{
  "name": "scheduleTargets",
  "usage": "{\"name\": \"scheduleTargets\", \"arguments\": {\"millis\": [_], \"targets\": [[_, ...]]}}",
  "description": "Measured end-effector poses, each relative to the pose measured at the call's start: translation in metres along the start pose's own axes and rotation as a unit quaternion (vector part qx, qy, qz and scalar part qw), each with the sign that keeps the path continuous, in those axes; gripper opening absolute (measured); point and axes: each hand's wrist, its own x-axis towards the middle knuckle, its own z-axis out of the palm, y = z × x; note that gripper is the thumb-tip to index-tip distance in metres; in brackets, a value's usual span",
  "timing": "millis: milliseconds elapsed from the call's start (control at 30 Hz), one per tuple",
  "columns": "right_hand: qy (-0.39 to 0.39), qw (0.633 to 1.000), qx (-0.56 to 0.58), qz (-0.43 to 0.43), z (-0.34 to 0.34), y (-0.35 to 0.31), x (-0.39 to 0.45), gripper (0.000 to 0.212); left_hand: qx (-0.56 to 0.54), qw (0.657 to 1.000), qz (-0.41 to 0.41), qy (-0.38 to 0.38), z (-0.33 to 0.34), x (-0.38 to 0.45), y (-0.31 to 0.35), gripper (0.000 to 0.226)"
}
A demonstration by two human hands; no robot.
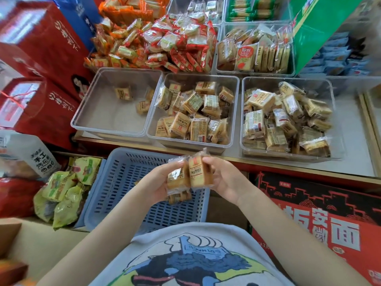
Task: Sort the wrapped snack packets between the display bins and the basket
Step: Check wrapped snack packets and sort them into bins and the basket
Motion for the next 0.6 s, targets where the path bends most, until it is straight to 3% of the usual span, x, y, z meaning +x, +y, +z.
{"name": "scheduleTargets", "arguments": {"millis": [100, 200, 333, 600], "targets": [[0.025, 0.995, 0.099, 0.017, -0.006, 0.0, -0.002, 0.044, -0.002, 1.0, 0.0, 0.02, 0.001, 0.004, 0.005, 0.056], [0.04, 0.993, 0.108, 0.004, -0.012, 0.0, -0.004, 0.049, -0.04, 0.999, 0.005, 0.011, 0.009, 0.007, 0.012, 0.026], [0.054, 0.991, 0.119, -0.011, -0.013, -0.002, -0.005, 0.051, -0.128, 0.992, -0.016, -0.015, 0.019, 0.009, 0.022, 0.036], [0.11, 0.977, 0.179, -0.025, -0.004, 0.0, 0.007, 0.027, -0.157, 0.988, -0.008, 0.005, 0.012, 0.013, 0.033, 0.055]]}}
